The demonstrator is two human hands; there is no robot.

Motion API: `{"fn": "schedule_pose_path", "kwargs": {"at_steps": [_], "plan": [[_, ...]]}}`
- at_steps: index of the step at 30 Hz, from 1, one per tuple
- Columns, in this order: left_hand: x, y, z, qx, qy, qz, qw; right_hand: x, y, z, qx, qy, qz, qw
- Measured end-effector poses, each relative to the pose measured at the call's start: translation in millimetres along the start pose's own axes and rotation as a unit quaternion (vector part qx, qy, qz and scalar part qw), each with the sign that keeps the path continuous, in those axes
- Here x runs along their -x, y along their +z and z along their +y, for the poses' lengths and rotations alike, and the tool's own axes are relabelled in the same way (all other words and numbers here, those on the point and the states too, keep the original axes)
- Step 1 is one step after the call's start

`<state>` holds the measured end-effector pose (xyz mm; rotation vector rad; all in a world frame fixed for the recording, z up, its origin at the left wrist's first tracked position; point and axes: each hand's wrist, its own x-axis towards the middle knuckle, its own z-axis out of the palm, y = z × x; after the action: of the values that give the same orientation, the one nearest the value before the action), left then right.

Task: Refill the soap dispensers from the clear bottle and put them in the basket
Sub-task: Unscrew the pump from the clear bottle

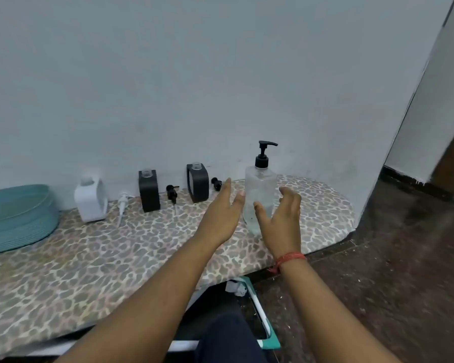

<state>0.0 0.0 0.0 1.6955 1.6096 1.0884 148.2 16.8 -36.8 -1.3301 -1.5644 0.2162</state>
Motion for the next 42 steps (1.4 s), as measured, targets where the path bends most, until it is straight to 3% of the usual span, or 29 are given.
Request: {"fn": "schedule_pose_path", "kwargs": {"at_steps": [4,7,18,34,42], "plan": [[-28,17,6,0.109,-0.062,-0.026,0.992,-9,13,18,-0.089,0.072,-0.079,0.990],[-40,26,0,0.170,-0.058,-0.043,0.983,-13,22,28,-0.132,0.092,-0.110,0.981],[-48,29,-19,0.184,-0.009,-0.023,0.983,-11,42,30,-0.134,0.087,-0.122,0.980],[34,-161,-106,0.107,-0.062,0.059,0.991,65,152,-117,-0.148,-0.036,-0.217,0.964],[70,-215,-133,0.101,-0.070,0.078,0.989,95,179,-158,-0.102,-0.087,-0.227,0.965]]}}
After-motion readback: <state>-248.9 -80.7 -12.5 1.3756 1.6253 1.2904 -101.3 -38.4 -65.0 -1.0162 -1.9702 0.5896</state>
